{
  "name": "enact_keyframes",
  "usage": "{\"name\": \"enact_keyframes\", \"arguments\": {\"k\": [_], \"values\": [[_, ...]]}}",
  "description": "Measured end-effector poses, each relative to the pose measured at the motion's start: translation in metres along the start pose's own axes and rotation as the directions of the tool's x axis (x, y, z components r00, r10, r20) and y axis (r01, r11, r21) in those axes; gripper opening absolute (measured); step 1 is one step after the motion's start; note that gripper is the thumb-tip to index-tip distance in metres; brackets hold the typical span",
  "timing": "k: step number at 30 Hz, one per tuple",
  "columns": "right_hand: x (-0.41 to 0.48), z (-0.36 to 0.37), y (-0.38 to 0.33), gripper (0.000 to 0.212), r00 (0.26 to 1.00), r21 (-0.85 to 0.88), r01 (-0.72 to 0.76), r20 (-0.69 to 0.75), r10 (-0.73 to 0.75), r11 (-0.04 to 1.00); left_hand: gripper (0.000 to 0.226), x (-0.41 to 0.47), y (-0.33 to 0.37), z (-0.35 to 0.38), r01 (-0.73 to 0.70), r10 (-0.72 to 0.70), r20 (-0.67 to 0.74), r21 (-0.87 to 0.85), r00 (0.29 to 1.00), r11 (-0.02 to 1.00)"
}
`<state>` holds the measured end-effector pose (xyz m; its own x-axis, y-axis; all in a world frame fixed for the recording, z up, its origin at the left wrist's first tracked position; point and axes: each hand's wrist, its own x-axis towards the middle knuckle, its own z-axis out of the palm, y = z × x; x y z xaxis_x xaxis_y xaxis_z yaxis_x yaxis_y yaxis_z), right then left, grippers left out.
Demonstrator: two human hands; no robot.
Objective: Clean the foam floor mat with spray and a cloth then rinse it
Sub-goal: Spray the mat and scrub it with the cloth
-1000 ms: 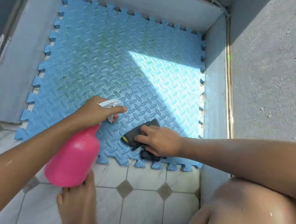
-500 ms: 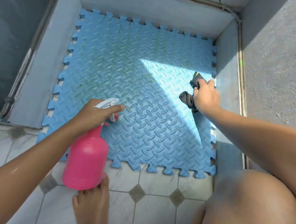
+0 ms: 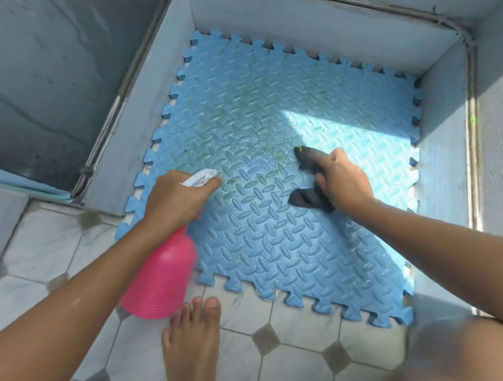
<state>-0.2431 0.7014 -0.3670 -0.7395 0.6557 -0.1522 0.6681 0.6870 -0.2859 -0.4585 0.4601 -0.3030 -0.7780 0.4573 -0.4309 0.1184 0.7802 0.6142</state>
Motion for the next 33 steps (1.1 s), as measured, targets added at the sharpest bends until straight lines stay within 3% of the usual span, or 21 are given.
{"name": "enact_keyframes", "arguments": {"k": [3,5,11,15,19,25,30,33], "values": [[0.027,-0.013,0.02,0.034,0.957,-0.013,-0.284,-0.067,0.282,0.959,0.051,0.005,-0.007,-0.023,-0.027,0.027,-0.067,-0.003,0.997,1.0],[0.036,-0.014,0.025,0.04,0.93,-0.016,-0.362,-0.08,0.36,0.932,0.043,0.005,-0.012,-0.037,-0.054,0.053,-0.042,-0.037,0.998,0.998],[0.052,-0.015,0.021,0.037,0.932,-0.083,-0.359,0.015,0.362,0.93,0.061,0.003,-0.038,-0.046,-0.003,0.015,-0.139,0.084,0.99,0.996],[0.051,-0.012,0.015,0.036,0.925,-0.035,-0.381,-0.018,0.38,0.924,0.053,0.0,-0.051,-0.058,-0.081,0.079,-0.183,-0.004,0.98,0.997],[0.049,-0.01,0.019,0.033,0.939,-0.048,-0.344,-0.045,0.342,0.938,0.059,-0.001,-0.055,-0.066,-0.024,0.03,-0.242,0.029,0.97,0.999],[0.045,-0.008,0.017,0.036,0.935,-0.046,-0.35,-0.085,0.345,0.936,0.055,-0.002,-0.06,-0.063,-0.112,0.132,-0.147,0.139,0.98,0.984],[0.043,-0.008,0.014,0.036,0.932,-0.066,-0.358,-0.087,0.352,0.932,0.049,-0.006,-0.067,-0.061,0.006,0.016,-0.1,0.217,0.995,0.976],[0.043,-0.008,0.014,0.037,0.933,-0.072,-0.355,-0.096,0.348,0.932,0.051,-0.011,-0.073,-0.058,-0.068,0.09,-0.096,0.219,0.991,0.973]]}}
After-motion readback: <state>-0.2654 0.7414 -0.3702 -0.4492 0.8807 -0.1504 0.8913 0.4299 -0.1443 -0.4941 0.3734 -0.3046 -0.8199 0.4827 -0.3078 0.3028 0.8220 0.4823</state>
